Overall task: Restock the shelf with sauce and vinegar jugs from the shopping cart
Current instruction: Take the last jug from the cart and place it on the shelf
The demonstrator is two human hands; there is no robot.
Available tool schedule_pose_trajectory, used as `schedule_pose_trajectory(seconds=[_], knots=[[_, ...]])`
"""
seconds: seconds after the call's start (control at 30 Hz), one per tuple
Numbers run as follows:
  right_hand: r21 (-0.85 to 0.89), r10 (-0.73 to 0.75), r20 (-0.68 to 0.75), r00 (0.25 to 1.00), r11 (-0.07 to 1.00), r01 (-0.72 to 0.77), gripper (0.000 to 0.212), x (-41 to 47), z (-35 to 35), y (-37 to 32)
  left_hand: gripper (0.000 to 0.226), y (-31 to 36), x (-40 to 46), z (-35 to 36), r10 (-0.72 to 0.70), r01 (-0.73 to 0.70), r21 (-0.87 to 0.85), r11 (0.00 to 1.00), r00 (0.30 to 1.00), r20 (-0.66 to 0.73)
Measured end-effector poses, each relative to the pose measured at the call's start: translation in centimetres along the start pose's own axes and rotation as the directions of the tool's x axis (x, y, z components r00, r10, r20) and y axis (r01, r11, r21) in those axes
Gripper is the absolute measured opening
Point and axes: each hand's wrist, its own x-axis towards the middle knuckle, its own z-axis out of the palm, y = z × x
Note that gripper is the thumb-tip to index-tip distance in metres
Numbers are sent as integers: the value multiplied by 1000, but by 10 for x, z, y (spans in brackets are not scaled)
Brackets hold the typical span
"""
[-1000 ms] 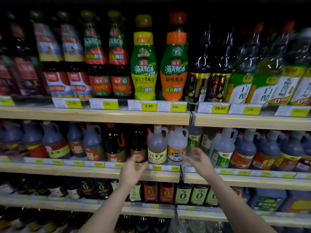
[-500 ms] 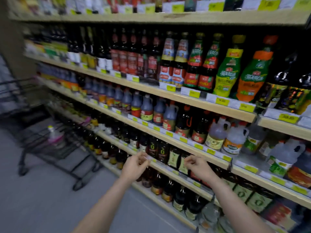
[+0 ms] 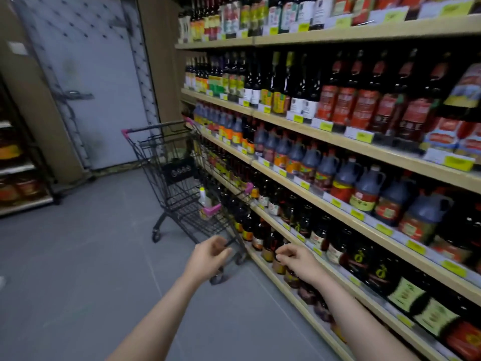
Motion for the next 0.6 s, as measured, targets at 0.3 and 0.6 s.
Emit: schedule_pose_trajectory(seconds=[0.3,0.6], knots=[[12,-55,87,995,998,54,19,148,104,-83,19,-109,95,-101,-55,53,-25,998,995,-77],[80,-74,152,986,995,63,12,309,171,-92,18,-200,232,-111,-14,15,55,998,1000,-16]])
